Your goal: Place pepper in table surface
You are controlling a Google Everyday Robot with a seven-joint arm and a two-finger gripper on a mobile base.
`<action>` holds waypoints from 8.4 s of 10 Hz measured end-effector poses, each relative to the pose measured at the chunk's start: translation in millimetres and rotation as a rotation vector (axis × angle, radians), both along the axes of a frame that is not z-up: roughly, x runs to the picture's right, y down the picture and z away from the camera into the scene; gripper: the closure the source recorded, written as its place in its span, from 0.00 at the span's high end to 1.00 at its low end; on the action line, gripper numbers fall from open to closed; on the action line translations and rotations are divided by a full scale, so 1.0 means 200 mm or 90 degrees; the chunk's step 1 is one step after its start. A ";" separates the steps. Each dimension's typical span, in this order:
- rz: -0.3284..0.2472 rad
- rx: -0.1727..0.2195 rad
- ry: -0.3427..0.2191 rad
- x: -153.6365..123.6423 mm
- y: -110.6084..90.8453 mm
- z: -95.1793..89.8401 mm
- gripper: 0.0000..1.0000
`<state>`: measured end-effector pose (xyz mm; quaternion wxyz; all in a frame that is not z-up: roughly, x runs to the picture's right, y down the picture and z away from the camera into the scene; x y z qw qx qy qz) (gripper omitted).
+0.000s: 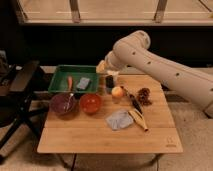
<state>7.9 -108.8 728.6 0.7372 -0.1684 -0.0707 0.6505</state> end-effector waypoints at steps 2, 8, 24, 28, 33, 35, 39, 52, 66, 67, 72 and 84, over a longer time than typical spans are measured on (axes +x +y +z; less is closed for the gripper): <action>-0.036 0.003 -0.027 -0.18 -0.05 0.10 0.66; -0.053 -0.002 -0.039 -0.33 -0.07 0.18 0.66; -0.144 0.006 -0.078 -0.72 -0.21 0.70 0.66; -0.194 0.043 -0.074 -0.87 -0.21 0.71 0.66; -0.217 0.047 -0.035 -1.10 -0.12 0.92 0.66; -0.219 0.029 -0.012 -1.04 -0.06 1.05 0.66; -0.199 -0.006 -0.005 -1.05 0.02 1.15 0.66; -0.161 -0.043 -0.021 -1.19 0.11 1.28 0.66; -0.157 -0.087 -0.006 -1.19 0.23 1.56 0.66; -0.155 -0.098 -0.015 -1.21 0.27 1.57 0.66; -0.156 -0.114 -0.035 -1.22 0.33 1.55 0.33; -0.117 -0.025 -0.091 -1.03 -0.10 1.00 0.00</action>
